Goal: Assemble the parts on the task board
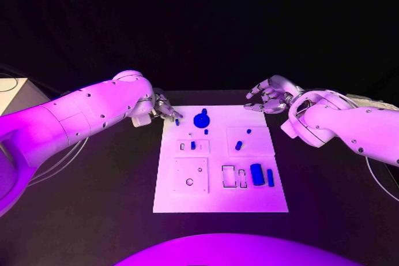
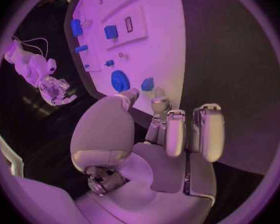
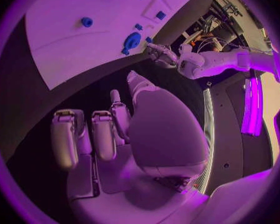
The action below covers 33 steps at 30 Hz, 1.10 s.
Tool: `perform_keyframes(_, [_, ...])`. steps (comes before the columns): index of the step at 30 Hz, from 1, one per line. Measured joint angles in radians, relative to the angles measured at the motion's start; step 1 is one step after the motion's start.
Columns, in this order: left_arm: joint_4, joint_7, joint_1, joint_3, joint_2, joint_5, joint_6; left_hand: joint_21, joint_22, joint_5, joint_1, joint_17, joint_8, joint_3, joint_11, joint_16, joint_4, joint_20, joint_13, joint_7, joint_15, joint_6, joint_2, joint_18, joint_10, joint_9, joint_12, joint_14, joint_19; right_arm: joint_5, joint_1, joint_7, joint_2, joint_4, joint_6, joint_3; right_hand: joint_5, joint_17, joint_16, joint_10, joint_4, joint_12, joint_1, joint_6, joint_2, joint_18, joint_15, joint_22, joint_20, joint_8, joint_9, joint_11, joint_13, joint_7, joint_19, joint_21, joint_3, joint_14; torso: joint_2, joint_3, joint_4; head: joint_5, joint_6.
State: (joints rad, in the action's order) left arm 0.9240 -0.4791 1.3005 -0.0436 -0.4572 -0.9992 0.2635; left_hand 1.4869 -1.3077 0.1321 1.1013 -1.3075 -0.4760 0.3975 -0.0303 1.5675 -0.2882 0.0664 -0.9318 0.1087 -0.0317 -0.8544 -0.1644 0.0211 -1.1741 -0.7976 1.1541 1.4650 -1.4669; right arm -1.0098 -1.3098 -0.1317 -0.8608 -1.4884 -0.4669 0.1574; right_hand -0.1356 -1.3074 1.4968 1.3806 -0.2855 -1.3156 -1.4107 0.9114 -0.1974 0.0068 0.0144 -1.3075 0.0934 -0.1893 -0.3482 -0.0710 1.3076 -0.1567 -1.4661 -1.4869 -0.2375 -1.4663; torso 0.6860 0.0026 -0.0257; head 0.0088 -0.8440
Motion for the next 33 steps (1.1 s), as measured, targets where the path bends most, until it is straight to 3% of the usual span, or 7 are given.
perform_keyframes(11, [0.0, 0.002, -0.001, -0.001, 0.002, 0.004, 0.014, 0.0, 0.0, 0.0, 0.004, 0.0, -0.005, 0.0, 0.0, 0.0, 0.0, 0.0, -0.002, -0.007, 0.0, -0.007, 0.004, 0.0, 0.0, 0.0, 0.0, 0.0, 0.0, 0.0, 0.0, 0.0, 0.003, 0.002, 0.0, 0.0, 0.0, 0.0, -0.004, 0.0, 0.0, 0.0, 0.0, -0.004, 0.0, 0.0, 0.0, 0.0, 0.0, 0.0, 0.0, 0.0, 0.0, 0.004, 0.0, 0.0, 0.0, 0.0, 0.0, -0.0002, -0.0006, 0.0, -0.003])
perform_keyframes(17, [0.0, 0.004, -0.001, -0.001, 0.002, 0.009, 0.014, 0.003, 0.0, 0.0, 0.033, 0.0, -0.014, 0.028, 0.005, 0.0, 0.005, 0.0, -0.003, -0.011, 0.0, -0.011, 0.032, 0.0, -0.005, 0.0, 0.004, 0.0, 0.0, 0.0, 0.0, 0.0, 0.004, 0.002, 0.0, 0.0, 0.0, 0.0, -0.004, 0.0, 0.0, 0.0, 0.0, -0.004, 0.0, 0.0, 0.0, 0.0, 0.0, 0.0, 0.0, 0.0, 0.0, 0.004, 0.0, 0.0, 0.0, 0.0, 0.0, -0.0003, -0.0006, -0.001, -0.006])
perform_keyframes(24, [0.0, 0.008, -0.001, -0.001, 0.002, 0.019, 0.016, 0.003, 0.0, 0.0, 0.094, 0.0, -0.026, 0.084, 0.011, 0.0, 0.036, 0.0, -0.001, -0.017, -0.004, -0.017, 0.054, 0.0, -0.011, -0.002, 0.004, 0.004, 0.0, 0.0, 0.0, 0.0, 0.004, 0.002, 0.0, 0.0, 0.0, 0.0, -0.004, 0.0, 0.0, 0.0, 0.0, -0.004, 0.0, 0.0, 0.0, 0.0, 0.0, 0.0, 0.0, 0.0, 0.0, 0.004, 0.0, 0.0, 0.0, 0.0, 0.0, -0.0002, -0.0001, -0.002, -0.009])
perform_keyframes(33, [-0.004, 0.014, 0.0, -0.001, 0.004, 0.026, 0.019, 0.003, 0.0, -0.002, 0.129, 0.0, -0.05, 0.203, 0.018, 0.0, 0.094, -0.007, 0.002, -0.018, -0.012, -0.018, 0.058, 0.0, -0.018, -0.01, 0.004, 0.004, 0.001, 0.0, 0.0, 0.0, 0.003, 0.002, 0.0, 0.0, 0.0, 0.0, -0.004, 0.0, 0.0, 0.0, 0.0, -0.004, 0.0, 0.0, 0.0, -0.001, 0.0, 0.0, 0.0, 0.0, 0.0, 0.004, 0.0, 0.0, 0.0, 0.0, 0.0, 0.0001, 0.0003, -0.003, -0.012])
